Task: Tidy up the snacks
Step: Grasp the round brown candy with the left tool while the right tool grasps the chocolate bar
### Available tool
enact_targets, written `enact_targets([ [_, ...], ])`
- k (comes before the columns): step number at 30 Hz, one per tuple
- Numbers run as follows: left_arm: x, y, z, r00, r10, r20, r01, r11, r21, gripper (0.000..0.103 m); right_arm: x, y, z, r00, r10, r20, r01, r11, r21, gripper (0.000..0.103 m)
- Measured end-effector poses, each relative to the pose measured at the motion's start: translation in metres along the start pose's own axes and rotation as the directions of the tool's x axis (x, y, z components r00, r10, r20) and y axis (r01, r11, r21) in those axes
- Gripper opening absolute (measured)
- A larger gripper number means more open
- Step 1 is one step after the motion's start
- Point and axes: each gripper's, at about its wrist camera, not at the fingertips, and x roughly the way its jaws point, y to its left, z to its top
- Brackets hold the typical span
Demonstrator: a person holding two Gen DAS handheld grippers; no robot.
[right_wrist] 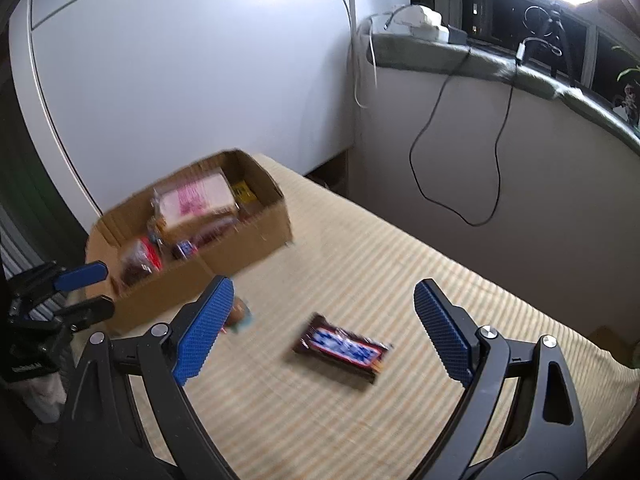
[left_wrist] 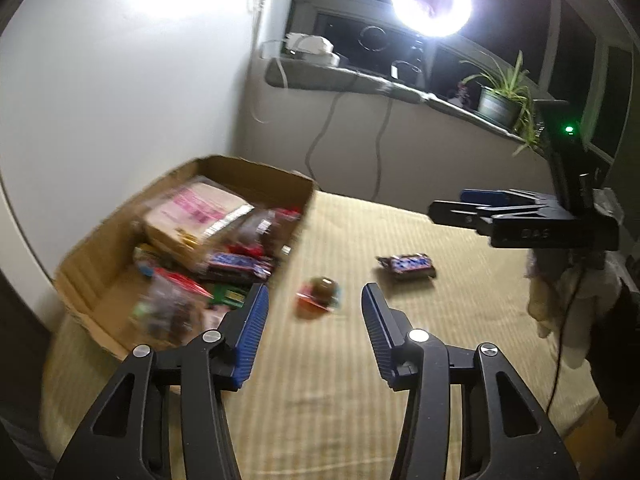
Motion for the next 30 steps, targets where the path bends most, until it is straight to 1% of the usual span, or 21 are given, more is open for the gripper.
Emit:
enact_targets([
  [5, 0.018, -0.020, -0.010, 0.998, -0.021, -0.051, 0.022, 1.000, 0.011, 0.047, 0.006, -0.008, -0.015, 0.999, 0.011, -0.034, -0.013, 0.999, -0.047, 0.093],
  [7, 0.024, -0.024, -0.013, 0.998, -0.019, -0.067, 0.020, 1.000, 0.008, 0.047, 0.011, -0.009, -0.020, 0.999, 0.017, -0.052, -0.021, 0.996, -0.083, 0.089],
  [10, 0.038, -0.027, -0.014, 0.996, -0.013, -0.092, 0.012, 1.000, -0.005, 0.047, 0.020, -0.008, -0.027, 0.997, 0.022, -0.077, -0.032, 0.991, -0.130, 0.089],
  [13, 0.054, -0.030, -0.014, 0.993, 0.007, -0.115, -0.008, 1.000, -0.008, 0.046, 0.029, -0.008, -0.033, 0.995, 0.022, -0.098, -0.040, 0.981, -0.187, 0.089],
  [15, 0.062, -0.032, -0.014, 0.992, 0.017, -0.129, -0.018, 1.000, -0.006, 0.045, 0.036, -0.011, -0.036, 0.993, 0.041, -0.111, -0.063, 0.976, -0.209, 0.089],
  [24, 0.096, -0.032, -0.008, 0.979, 0.093, -0.184, -0.092, 0.996, 0.011, 0.044, 0.066, -0.021, -0.042, 0.985, 0.094, -0.143, -0.128, 0.960, -0.249, 0.088],
  [25, 0.098, -0.031, -0.008, 0.978, 0.097, -0.185, -0.097, 0.995, 0.013, 0.044, 0.069, -0.022, -0.043, 0.984, 0.099, -0.146, -0.134, 0.958, -0.252, 0.085],
  [26, 0.100, -0.031, -0.007, 0.977, 0.103, -0.187, -0.102, 0.995, 0.015, 0.044, 0.072, -0.022, -0.043, 0.982, 0.109, -0.153, -0.145, 0.956, -0.253, 0.080],
  [30, 0.103, -0.029, -0.004, 0.975, 0.119, -0.190, -0.117, 0.993, 0.021, 0.044, 0.080, -0.024, -0.046, 0.977, 0.134, -0.165, -0.174, 0.950, -0.260, 0.078],
])
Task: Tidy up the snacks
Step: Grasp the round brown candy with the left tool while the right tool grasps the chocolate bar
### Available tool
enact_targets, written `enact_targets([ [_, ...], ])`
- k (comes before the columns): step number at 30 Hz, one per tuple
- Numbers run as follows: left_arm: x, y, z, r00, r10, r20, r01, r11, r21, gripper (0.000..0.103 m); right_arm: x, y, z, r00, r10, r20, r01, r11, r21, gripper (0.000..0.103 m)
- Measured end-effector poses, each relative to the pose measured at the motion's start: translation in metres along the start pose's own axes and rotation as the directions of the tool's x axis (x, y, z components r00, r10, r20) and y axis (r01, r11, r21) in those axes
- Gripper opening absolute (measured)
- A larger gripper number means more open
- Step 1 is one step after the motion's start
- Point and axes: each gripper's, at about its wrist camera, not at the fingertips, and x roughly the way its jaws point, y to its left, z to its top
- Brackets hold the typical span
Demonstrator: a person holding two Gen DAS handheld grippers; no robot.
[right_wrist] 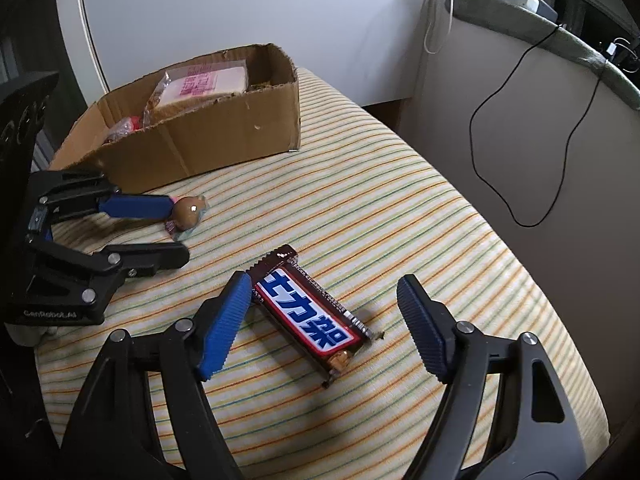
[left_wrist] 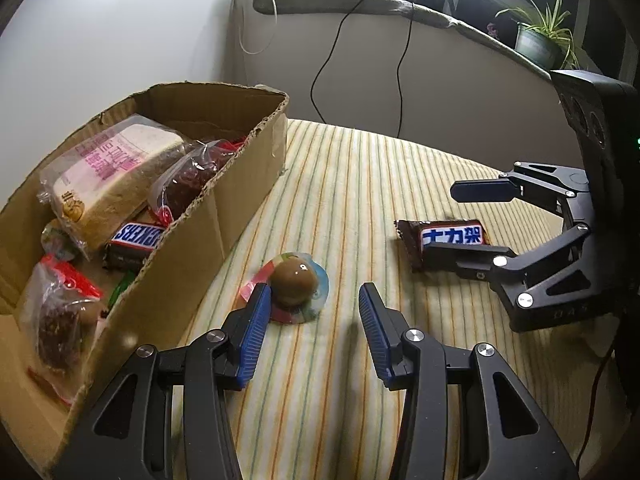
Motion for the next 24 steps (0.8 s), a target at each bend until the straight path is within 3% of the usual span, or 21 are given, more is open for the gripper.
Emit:
enact_targets([
  [7, -0.001, -0.002, -0.003, 1.000, 0.025, 0.000, -0.025, 1.000, 0.008, 0.044, 0.003, -0.001, -0.003, 1.000, 0.029, 0.001, -0.029, 1.000, -0.006, 0.078],
  [17, 0.014, -0.017, 0.015, 0.999, -0.050, -0.018, 0.051, 0.997, 0.050, 0.044, 0.007, 0.001, -0.006, 0.999, 0.025, -0.048, -0.025, 1.000, -0.016, 0.048],
  [24, 0.008, -0.015, 0.015, 1.000, -0.003, 0.019, 0.002, 0.999, 0.043, 0.044, 0.004, -0.005, -0.007, 0.998, 0.016, -0.054, -0.016, 1.000, 0.006, 0.042],
])
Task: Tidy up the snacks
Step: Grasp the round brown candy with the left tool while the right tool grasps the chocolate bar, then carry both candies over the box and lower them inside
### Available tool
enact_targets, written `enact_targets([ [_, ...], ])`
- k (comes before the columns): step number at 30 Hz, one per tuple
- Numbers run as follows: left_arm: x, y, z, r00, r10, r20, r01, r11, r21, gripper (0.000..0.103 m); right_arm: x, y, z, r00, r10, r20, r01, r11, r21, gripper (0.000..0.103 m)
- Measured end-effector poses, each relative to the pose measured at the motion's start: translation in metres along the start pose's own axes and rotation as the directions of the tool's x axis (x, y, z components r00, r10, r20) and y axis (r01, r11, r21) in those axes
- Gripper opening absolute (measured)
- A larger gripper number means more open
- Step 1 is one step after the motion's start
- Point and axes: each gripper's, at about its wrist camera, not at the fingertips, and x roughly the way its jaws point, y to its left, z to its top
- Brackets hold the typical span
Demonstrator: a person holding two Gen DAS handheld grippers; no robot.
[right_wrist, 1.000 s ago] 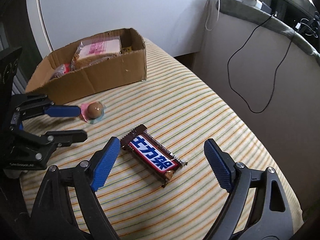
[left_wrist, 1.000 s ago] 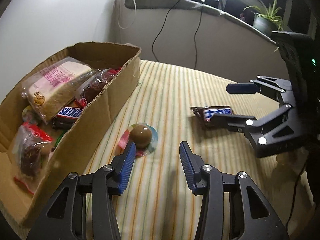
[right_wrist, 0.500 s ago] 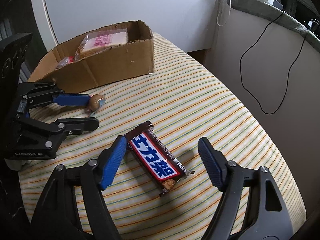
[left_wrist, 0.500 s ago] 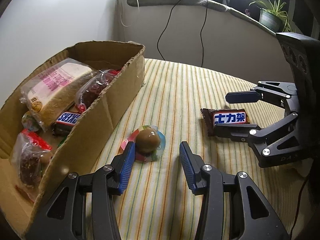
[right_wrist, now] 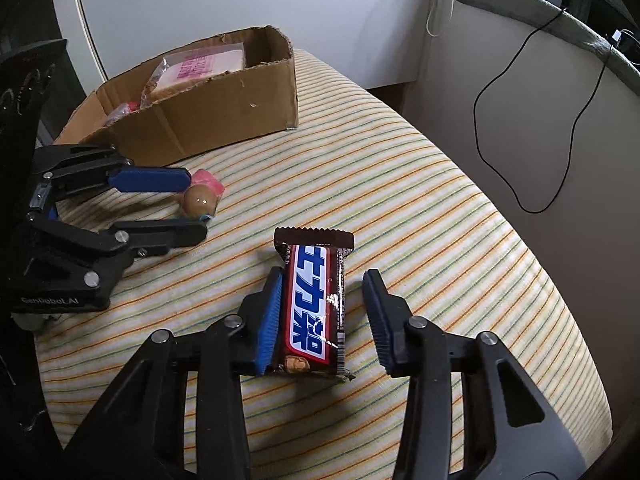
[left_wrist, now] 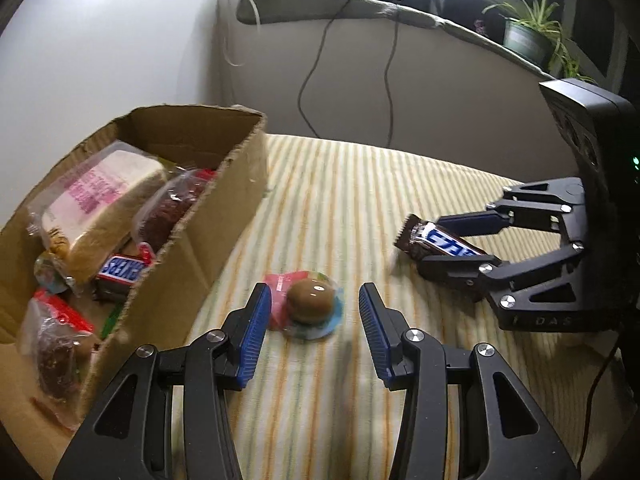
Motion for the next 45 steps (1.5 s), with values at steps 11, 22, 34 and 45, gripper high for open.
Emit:
enact_targets([
  [11, 0.022, 0.004, 0.011, 0.998, -0.022, -0.051, 0.022, 1.000, -0.006, 0.025, 0.002, 0.002, 0.003, 0.999, -0.028, -0.014, 0.028, 1.000, 0.011, 0.035],
  [22, 0.004, 0.001, 0.002, 0.999, -0.049, -0.015, 0.049, 0.999, -0.002, 0.022, -0.006, 0.011, 0.004, 0.997, -0.072, -0.016, 0.072, 0.997, 0.039, 0.030],
  [34, -0.048, 0.019, 0.000, 0.995, -0.067, 0.073, 0.068, 0.998, -0.006, 0.021, -0.042, 0.039, 0.020, 0.994, -0.104, 0.039, 0.103, 0.994, 0.036, 0.029],
  [45, -0.086, 0.058, -0.003, 0.990, -0.022, 0.138, 0.029, 0.998, -0.049, 0.020, -0.060, 0.080, 0.054, 0.991, -0.096, 0.094, 0.096, 0.995, 0.003, 0.030],
])
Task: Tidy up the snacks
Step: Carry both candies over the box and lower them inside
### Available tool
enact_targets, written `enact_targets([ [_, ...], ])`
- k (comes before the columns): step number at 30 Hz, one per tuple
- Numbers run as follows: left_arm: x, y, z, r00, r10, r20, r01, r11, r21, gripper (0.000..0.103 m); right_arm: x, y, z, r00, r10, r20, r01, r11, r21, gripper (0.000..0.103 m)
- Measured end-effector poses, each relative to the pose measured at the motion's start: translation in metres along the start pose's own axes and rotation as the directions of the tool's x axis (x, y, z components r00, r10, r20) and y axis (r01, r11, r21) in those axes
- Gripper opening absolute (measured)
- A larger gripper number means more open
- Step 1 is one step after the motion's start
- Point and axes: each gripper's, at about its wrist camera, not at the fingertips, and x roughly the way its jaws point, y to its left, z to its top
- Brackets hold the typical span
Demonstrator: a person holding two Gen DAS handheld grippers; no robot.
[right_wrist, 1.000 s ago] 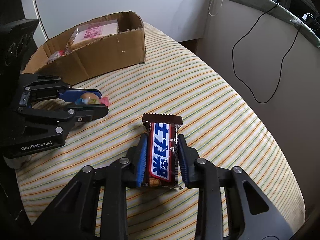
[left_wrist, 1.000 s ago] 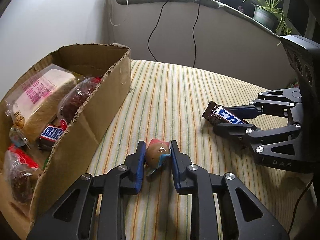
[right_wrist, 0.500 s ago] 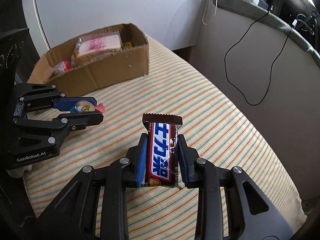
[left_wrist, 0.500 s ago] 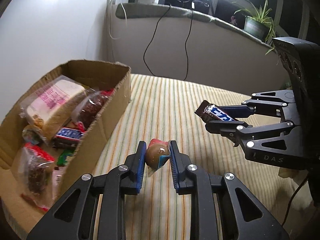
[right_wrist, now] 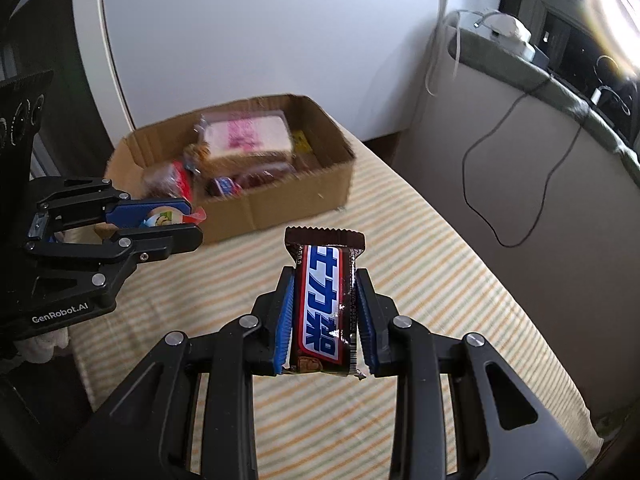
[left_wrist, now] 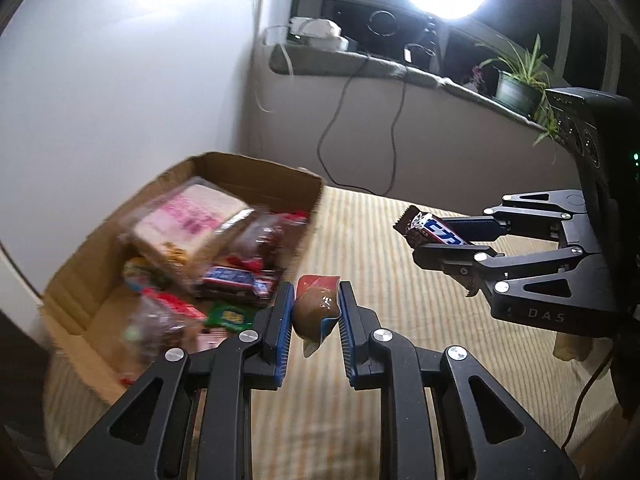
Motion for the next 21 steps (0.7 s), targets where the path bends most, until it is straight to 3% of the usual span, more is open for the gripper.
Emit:
enact_targets([
  [11, -0.022, 0.047, 0.006, 0.997, 0.065, 0.046, -0.063, 0.997, -0.046, 0.020, 0.017, 0.041, 0.044, 0.999, 0.045, 0.029, -0.043, 0.998, -0.041, 0.030],
  [21, -0.023, 0.087, 0.005, 0.991, 0.127, 0.044, -0.123, 0.989, -0.085, 0.020, 0.045, 0.068, 0.077, 0.996, 0.083, 0.019, -0.082, 0.994, -0.073, 0.030],
])
